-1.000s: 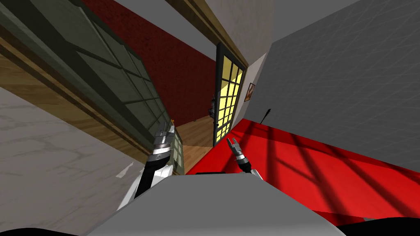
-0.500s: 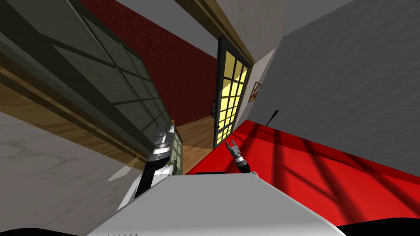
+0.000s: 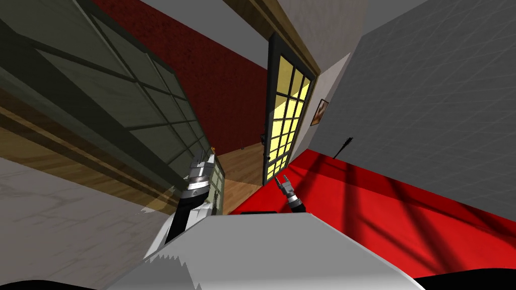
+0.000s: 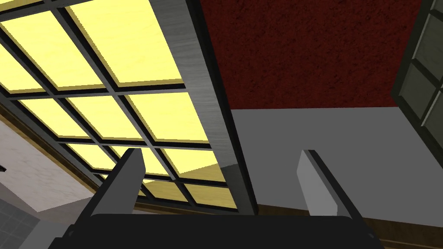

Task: Push the door open

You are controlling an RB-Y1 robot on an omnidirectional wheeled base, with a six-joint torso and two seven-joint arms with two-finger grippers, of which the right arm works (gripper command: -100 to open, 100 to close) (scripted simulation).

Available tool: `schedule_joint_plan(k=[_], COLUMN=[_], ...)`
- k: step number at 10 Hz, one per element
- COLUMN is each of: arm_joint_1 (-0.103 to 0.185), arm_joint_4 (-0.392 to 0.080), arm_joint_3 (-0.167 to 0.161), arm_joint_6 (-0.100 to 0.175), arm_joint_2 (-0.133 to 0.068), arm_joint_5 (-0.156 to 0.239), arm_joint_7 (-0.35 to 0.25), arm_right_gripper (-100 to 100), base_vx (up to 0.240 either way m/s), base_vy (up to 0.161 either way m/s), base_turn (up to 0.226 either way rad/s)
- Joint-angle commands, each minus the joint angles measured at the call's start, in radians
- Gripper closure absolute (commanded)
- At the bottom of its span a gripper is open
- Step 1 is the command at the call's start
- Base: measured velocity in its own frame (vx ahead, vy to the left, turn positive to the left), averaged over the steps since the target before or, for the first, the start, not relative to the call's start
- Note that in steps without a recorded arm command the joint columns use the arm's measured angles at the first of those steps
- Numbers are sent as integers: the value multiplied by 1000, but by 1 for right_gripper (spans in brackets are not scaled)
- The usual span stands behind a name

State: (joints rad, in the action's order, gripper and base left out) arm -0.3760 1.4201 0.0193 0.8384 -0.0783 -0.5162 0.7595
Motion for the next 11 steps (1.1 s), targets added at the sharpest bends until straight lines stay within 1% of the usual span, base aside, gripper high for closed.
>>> schedule_joint_plan(k=[1,2,3,4,6,7,11], arm_joint_1=[5,6,9,10,16,17,27], arm_joint_4=[-37,-50,-75,-87,-135,-147,-227], arm_joint_3=[2,2,3,4,6,6,10], arm_joint_6=[12,16,23,26,40,44,67], arm_joint_2=[5,7,12,15,27,30,57], arm_joint_5=[-23,-30,-45,-52,-79,-86,-133], arm_joint_7=[40,54,79,91,139,151,232], arm_right_gripper=[-100,-100,-100,-100,-100,-100,-100], base_vx=[124,122,125,121,119,120,133], base_vy=[-123,-137,-122,-95,-118,-104,-127], base_turn=[168,94,102,86,124,109,108])
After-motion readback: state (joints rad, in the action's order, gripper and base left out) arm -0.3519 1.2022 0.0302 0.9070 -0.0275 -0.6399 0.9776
